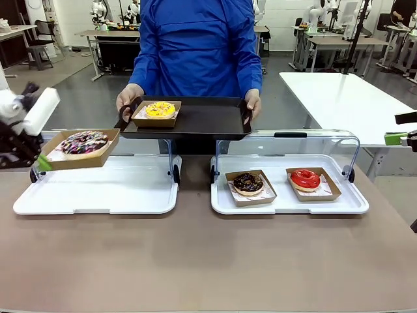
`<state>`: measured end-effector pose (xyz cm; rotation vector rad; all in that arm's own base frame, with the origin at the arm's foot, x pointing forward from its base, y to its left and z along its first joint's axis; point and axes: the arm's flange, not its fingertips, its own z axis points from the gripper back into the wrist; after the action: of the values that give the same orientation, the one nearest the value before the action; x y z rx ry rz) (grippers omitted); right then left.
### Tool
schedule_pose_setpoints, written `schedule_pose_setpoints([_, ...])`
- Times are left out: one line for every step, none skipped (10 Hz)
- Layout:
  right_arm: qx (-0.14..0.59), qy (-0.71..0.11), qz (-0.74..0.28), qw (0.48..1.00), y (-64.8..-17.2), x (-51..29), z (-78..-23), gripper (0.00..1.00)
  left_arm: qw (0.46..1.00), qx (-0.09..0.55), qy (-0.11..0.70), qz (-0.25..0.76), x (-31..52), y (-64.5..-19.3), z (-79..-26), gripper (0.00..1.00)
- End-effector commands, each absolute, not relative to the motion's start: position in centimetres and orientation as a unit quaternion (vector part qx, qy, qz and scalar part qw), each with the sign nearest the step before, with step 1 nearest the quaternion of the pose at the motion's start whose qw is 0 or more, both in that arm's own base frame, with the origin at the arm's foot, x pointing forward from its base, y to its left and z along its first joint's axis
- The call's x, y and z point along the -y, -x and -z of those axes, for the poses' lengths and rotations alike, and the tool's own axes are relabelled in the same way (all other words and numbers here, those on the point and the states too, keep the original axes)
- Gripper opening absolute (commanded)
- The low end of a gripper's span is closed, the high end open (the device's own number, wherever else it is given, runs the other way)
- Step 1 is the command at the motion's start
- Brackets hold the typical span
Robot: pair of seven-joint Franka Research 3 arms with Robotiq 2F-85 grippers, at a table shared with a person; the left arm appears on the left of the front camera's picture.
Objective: Provide the desired donut to the person.
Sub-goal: Place the picked Paper togo box onto the Handle tray extended by the person.
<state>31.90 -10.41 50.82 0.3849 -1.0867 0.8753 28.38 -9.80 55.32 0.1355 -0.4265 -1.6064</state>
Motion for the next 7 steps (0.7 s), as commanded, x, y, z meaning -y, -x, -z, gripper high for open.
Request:
schedule_pose_setpoints([0.512,-0.180,-0.399,0.739,-32.3,10.3,-50.6,1.00,0.699,0.156,-0.053,0.696,15.4,-30.1,-59.8,0.01])
schedule_pose_setpoints([0.512,-0.180,-0.399,0.739,-32.3,10.3,-50.6,1.00,0.697,0.159,-0.058,0.697,18.0,-30.3,-61.5,0.01])
schedule_pose_setpoints([0.512,-0.180,-0.399,0.739,-32.3,10.3,-50.6,1.00,0.702,0.160,-0.060,0.692,20.8,-30.9,-62.9,0.01])
schedule_pose_setpoints([0.512,-0.180,-0.399,0.739,-32.3,10.3,-50.6,1.00,0.708,0.158,-0.063,0.685,24.5,-32.8,-64.0,0.01])
schedule_pose_setpoints([0.512,-0.180,-0.399,0.739,-32.3,10.3,-50.6,1.00,0.712,0.154,-0.065,0.682,28.0,-35.0,-64.5,0.01])
schedule_pose_setpoints([0.512,-0.180,-0.399,0.739,-32.3,10.3,-50.6,1.00,0.703,0.131,-0.045,0.698,30.8,-37.6,-64.5,0.01])
schedule_pose_setpoints([0.512,-0.180,-0.399,0.739,-32.3,10.3,-50.6,1.00,0.709,0.118,-0.042,0.694,32.9,-40.4,-64.1,0.01])
